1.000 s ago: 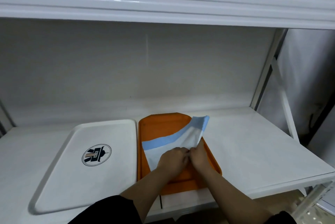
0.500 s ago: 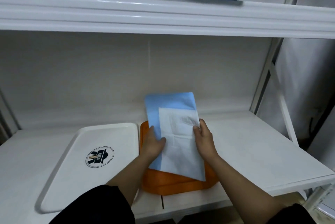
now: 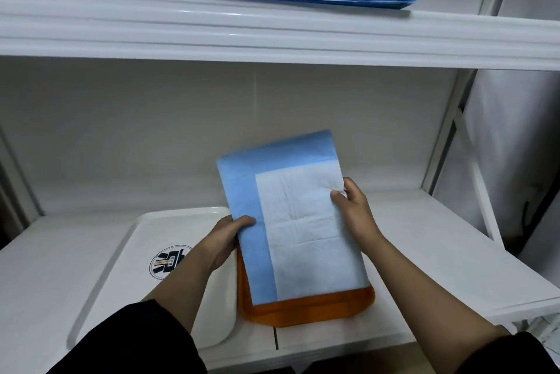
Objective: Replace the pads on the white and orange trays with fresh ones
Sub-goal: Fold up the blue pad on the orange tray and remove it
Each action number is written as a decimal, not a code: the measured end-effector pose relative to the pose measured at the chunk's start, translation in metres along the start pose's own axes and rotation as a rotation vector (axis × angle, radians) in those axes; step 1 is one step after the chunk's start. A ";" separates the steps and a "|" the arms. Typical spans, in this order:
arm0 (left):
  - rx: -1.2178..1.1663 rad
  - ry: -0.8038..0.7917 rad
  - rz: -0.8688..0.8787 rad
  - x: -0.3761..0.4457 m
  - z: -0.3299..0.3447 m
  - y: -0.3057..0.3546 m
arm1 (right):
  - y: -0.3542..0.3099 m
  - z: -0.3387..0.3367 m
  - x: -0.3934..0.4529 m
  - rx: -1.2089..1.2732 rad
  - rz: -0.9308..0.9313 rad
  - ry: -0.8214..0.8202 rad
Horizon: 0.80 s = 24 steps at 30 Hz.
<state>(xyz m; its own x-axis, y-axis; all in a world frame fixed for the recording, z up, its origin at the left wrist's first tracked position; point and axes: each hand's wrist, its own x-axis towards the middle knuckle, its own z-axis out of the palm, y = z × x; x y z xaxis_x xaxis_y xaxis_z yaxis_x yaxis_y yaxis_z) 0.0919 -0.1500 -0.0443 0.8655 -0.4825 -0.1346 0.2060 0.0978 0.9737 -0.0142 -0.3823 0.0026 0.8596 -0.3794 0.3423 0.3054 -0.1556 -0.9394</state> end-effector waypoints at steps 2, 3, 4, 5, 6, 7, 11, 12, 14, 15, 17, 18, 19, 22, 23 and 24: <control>0.015 0.008 -0.003 -0.001 0.000 0.002 | 0.004 -0.001 0.006 -0.006 0.036 0.043; 0.011 0.010 -0.011 0.000 -0.001 0.003 | 0.006 0.000 0.009 -0.006 0.066 0.065; 0.014 0.015 -0.018 0.001 0.000 0.004 | 0.009 0.000 0.011 -0.015 0.097 0.088; 0.024 0.022 -0.024 0.001 0.001 0.005 | 0.012 0.000 0.014 -0.037 0.122 0.107; 0.055 0.026 -0.022 0.001 0.003 0.006 | 0.016 0.000 0.016 -0.064 0.139 0.124; 0.095 0.030 -0.020 0.001 0.005 0.007 | 0.020 -0.001 0.018 -0.090 0.152 0.141; 0.289 0.086 0.009 0.004 0.011 0.006 | 0.037 -0.002 0.024 -0.175 0.220 0.178; 0.298 0.110 0.017 0.006 0.012 0.004 | 0.041 -0.002 0.025 -0.214 0.246 0.181; 0.275 0.146 0.004 0.010 0.014 -0.002 | 0.051 -0.003 0.026 -0.230 0.336 0.171; 0.270 0.164 -0.015 0.011 0.015 -0.005 | 0.055 -0.004 0.025 -0.196 0.399 0.148; 0.269 0.190 -0.062 0.015 0.016 -0.016 | 0.066 -0.009 0.021 -0.135 0.516 0.065; 0.274 0.205 -0.085 0.018 0.016 -0.023 | 0.073 -0.013 0.019 -0.153 0.550 0.020; 0.282 0.227 -0.109 0.021 0.017 -0.029 | 0.084 -0.016 0.018 -0.193 0.567 -0.010; 0.288 0.228 -0.160 0.027 0.016 -0.048 | 0.106 -0.019 0.012 -0.376 0.535 -0.018; 0.290 0.216 -0.168 0.029 0.015 -0.053 | 0.114 -0.018 0.011 -0.420 0.528 -0.012; 0.300 0.191 -0.180 0.030 0.015 -0.057 | 0.118 -0.017 0.010 -0.452 0.522 -0.007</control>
<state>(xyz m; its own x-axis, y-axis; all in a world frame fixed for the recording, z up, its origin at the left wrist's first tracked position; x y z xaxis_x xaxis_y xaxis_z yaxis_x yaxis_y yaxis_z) 0.0995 -0.1831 -0.1013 0.9029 -0.2953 -0.3124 0.2443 -0.2456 0.9381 0.0234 -0.4194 -0.1049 0.8506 -0.5027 -0.1541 -0.3485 -0.3196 -0.8811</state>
